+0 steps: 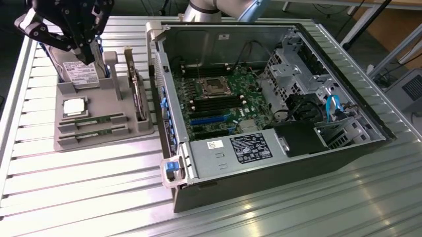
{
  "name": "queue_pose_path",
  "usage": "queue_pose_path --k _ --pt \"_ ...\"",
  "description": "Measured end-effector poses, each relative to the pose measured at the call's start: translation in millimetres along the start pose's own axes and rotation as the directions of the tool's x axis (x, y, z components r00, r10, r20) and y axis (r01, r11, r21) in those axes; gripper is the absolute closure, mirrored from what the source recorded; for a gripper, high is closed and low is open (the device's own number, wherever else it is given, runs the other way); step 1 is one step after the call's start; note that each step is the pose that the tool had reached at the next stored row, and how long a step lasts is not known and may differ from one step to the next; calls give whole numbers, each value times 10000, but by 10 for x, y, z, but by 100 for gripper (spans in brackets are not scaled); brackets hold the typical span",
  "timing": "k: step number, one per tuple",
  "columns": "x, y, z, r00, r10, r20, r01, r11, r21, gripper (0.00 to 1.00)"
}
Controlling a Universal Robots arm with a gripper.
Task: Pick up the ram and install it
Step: 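Pick up the ram and move it above insertion slot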
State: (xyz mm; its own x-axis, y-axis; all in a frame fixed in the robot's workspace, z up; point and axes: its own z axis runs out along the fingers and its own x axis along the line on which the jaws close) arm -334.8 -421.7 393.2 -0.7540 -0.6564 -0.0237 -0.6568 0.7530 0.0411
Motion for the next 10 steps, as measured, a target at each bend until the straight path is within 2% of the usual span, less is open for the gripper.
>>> queue_pose_path --k 3,4,6,7,10 --pt "0 0 0 9969 -782 -40 781 9969 -11 90" --pt "0 0 0 9928 -1199 -62 1199 9928 -18 90" --pt "0 0 0 9868 -1615 -83 1615 9869 -26 90" --pt "0 0 0 9829 -1840 -94 1840 9829 -29 90" --pt "0 -1 0 9662 -2573 -135 2573 9663 -44 90"
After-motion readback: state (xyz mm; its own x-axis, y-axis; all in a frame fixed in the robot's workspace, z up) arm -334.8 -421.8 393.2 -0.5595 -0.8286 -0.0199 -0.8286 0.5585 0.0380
